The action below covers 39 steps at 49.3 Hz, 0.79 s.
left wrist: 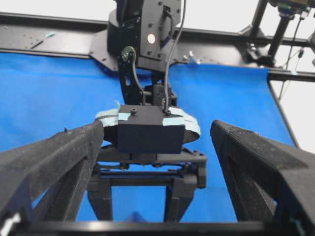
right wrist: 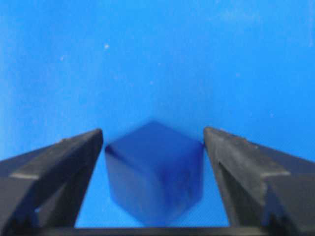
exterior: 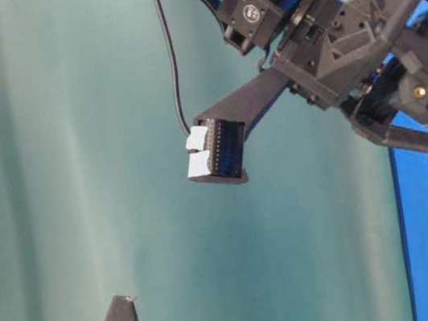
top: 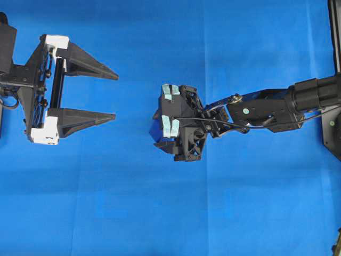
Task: Handover the blue block to the right arm after grasping it with the left arm, then place it in the designated position.
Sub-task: 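Move the held cube with the right gripper and lower it, then open the right gripper to release the cube on the table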
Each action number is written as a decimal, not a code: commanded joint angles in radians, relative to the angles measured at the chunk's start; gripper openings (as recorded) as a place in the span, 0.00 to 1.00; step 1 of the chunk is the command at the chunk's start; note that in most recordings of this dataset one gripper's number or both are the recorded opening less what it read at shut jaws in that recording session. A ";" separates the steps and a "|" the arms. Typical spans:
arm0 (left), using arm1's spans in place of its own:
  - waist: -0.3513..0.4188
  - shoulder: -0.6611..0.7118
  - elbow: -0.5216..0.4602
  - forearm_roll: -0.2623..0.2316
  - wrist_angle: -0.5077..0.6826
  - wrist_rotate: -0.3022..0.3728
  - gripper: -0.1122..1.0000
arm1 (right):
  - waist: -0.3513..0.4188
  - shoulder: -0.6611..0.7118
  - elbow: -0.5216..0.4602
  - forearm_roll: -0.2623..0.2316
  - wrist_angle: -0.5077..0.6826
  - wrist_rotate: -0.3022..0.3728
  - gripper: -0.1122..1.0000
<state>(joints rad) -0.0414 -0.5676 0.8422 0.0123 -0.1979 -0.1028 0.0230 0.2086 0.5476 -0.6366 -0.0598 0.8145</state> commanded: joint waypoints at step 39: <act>-0.006 -0.012 -0.020 0.000 -0.006 0.000 0.94 | 0.003 -0.181 -0.020 0.009 0.097 0.002 0.86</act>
<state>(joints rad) -0.0430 -0.5706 0.8437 0.0107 -0.1979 -0.1028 0.0184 0.0982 0.5430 -0.6289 0.0061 0.8145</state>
